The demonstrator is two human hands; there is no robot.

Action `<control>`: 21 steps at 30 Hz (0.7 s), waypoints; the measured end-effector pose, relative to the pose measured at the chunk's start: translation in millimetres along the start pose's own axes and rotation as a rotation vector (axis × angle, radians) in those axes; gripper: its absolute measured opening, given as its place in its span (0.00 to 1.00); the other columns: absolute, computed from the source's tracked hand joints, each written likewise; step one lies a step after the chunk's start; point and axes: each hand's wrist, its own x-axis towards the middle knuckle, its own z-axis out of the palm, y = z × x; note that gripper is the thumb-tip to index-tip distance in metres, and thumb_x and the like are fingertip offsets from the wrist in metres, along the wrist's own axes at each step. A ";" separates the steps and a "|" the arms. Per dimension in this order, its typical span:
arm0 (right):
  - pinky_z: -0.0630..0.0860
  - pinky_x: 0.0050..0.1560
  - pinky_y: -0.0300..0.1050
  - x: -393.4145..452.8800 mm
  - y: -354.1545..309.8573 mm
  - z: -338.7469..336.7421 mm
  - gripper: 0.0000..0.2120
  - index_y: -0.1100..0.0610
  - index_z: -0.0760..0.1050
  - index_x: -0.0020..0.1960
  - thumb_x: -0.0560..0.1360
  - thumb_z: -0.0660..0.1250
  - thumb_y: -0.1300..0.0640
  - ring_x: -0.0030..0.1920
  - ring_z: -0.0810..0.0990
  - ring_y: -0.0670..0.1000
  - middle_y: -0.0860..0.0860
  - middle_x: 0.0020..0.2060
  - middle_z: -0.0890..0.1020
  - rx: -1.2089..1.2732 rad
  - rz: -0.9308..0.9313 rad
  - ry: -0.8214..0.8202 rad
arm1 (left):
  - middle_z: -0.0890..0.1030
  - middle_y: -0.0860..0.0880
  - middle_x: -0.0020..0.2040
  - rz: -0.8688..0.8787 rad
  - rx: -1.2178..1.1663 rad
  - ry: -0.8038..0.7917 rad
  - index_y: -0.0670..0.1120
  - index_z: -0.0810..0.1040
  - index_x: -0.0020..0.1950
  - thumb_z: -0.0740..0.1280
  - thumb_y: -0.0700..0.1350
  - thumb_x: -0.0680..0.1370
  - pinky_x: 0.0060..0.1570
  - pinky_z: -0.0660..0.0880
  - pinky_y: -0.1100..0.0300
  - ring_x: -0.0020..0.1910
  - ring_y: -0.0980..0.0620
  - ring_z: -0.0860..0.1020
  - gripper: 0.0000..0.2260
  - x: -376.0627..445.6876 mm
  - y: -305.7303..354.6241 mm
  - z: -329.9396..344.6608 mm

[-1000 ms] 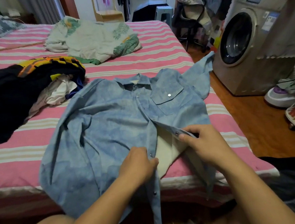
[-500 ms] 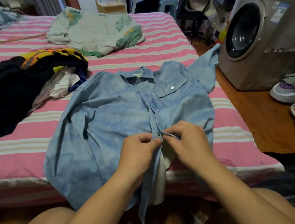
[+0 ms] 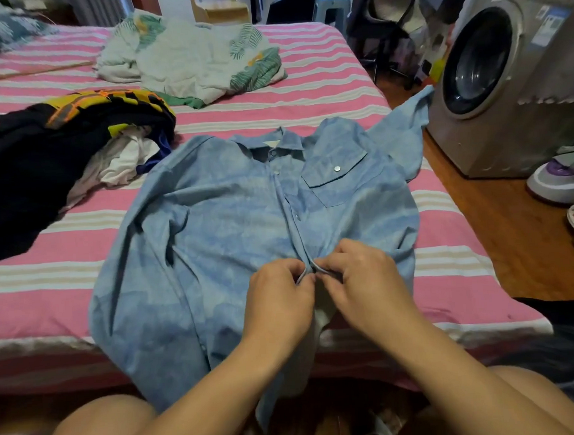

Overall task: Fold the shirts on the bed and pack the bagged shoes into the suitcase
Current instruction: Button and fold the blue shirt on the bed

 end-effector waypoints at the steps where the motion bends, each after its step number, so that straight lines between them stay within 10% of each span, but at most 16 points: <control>1: 0.65 0.32 0.43 -1.9 -0.8 1.0 0.06 0.54 0.81 0.36 0.70 0.68 0.54 0.33 0.75 0.53 0.48 0.31 0.71 -0.019 -0.012 -0.003 | 0.76 0.49 0.29 0.002 0.012 -0.004 0.43 0.76 0.33 0.70 0.44 0.76 0.37 0.72 0.51 0.34 0.49 0.75 0.12 -0.4 -1.2 1.5; 10: 0.74 0.48 0.53 1.2 17.8 -9.4 0.19 0.51 0.85 0.52 0.67 0.67 0.67 0.47 0.74 0.58 0.49 0.41 0.76 -0.053 0.067 0.015 | 0.85 0.47 0.37 -0.134 -0.329 -0.266 0.45 0.83 0.42 0.73 0.44 0.77 0.44 0.78 0.51 0.35 0.55 0.78 0.05 11.6 -11.4 -8.7; 14: 0.72 0.48 0.47 -0.8 54.1 -41.9 0.21 0.46 0.83 0.48 0.69 0.67 0.72 0.50 0.76 0.55 0.48 0.44 0.75 -0.015 0.341 0.024 | 0.76 0.52 0.31 0.052 0.058 -0.360 0.49 0.74 0.41 0.67 0.52 0.82 0.33 0.67 0.67 0.28 0.62 0.72 0.12 11.6 -20.7 -18.9; 21: 0.74 0.47 0.41 -2.5 89.3 -68.8 0.10 0.50 0.85 0.49 0.75 0.71 0.65 0.45 0.81 0.45 0.46 0.43 0.86 0.239 0.451 -0.030 | 0.76 0.54 0.32 0.049 0.310 -0.736 0.46 0.77 0.42 0.73 0.59 0.76 0.36 0.70 0.61 0.30 0.61 0.72 0.17 10.6 -35.5 -65.1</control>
